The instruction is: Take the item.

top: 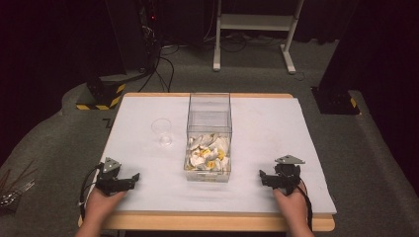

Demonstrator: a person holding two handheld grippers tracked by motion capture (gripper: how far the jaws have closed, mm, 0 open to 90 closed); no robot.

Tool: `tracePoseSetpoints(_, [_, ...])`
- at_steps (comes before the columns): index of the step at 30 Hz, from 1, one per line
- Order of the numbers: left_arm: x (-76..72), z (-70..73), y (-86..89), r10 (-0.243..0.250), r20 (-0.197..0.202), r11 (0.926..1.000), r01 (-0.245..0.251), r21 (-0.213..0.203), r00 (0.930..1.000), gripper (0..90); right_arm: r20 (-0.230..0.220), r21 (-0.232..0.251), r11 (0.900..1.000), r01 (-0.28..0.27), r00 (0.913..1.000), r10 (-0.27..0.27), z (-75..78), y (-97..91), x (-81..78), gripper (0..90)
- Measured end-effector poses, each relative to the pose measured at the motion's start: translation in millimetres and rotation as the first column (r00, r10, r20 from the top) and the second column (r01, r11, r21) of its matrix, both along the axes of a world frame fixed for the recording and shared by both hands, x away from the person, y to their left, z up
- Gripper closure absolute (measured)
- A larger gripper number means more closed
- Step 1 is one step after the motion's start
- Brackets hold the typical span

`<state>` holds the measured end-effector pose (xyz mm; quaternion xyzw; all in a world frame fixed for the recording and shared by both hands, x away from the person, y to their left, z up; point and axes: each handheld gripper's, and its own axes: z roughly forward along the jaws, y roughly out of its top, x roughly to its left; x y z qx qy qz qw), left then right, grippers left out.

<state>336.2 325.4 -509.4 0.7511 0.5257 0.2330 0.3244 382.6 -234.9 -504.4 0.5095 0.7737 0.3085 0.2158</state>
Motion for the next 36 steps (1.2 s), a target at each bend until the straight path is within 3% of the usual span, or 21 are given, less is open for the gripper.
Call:
tracePoseSetpoints(15, [-0.8,0.6,-2.2,0.010,0.005,0.9998,-0.010,0.019,0.9999,13.3,-0.001,0.004,1.0000,0.001,1.0000,-0.001,-0.1,-0.3,-0.1,8.6])
tracePoseSetpoints(20, [0.3,1.9,-2.7,0.024,-0.017,0.9997,-0.024,0.005,0.9996,13.7,0.002,-0.001,1.0000,-0.001,1.0000,0.001,-0.1,-0.2,-0.4,8.7])
tracePoseSetpoints(27, [1.5,1.2,-1.7,0.023,-0.011,0.9997,-0.023,-0.001,0.9997,13.8,0.002,0.001,1.0000,-0.001,1.0000,0.001,-0.2,-0.2,-0.4,8.7])
tracePoseSetpoints(33, [1.5,2.8,-0.3,0.009,-0.015,0.9999,-0.009,0.008,0.9998,14.9,0.002,0.001,1.0000,-0.003,1.0000,0.003,-0.2,-0.4,-0.1,8.6])
tracePoseSetpoints(36, [-0.5,4.4,0.1,-0.009,-0.017,0.9999,0.009,-0.007,0.9998,14.7,0.002,0.001,1.0000,-0.003,1.0000,0.003,-0.2,-0.4,-0.2,8.6])
